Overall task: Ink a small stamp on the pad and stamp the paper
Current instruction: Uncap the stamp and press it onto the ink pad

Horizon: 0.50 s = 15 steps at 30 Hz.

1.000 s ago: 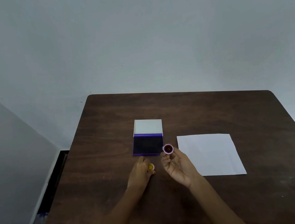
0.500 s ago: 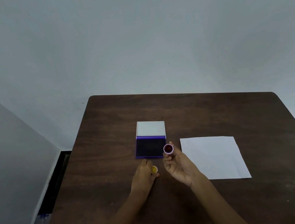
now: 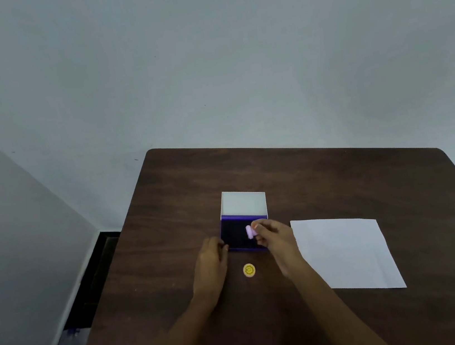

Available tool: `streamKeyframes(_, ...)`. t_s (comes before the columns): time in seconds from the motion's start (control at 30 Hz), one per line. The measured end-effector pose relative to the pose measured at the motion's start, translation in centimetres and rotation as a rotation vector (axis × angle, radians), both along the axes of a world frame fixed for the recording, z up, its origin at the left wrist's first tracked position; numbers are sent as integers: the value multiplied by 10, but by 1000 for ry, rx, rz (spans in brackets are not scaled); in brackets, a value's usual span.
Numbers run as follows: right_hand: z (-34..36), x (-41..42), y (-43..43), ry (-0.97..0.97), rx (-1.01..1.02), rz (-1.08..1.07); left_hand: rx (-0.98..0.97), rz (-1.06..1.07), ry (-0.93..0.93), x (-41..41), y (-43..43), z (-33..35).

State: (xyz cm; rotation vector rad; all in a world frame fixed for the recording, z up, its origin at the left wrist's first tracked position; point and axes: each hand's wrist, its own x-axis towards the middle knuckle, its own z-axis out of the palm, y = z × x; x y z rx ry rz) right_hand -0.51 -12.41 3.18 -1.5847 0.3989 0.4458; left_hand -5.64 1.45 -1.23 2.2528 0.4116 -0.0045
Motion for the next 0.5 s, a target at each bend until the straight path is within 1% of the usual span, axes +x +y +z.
streamKeyframes(0.03, -2, 3, 4, -60, -96, 39, -15, 37, 2, 3, 4, -1)
streamKeyframes(0.13, -8, 15, 17, -206, -293, 173, -27, 77, 21, 14, 13, -5)
streamKeyframes(0.23, -12, 28, 29, -277, -503, 337, -39, 69, 65, 24, 16, -7)
streamKeyframes(0.37, -16, 42, 44, -276, -621, 485, -70, 38, 115, 33, 20, -10)
streamKeyframes(0.5, -12, 50, 54, -246, -627, 607, -85, 11, 149, 36, 25, -14)
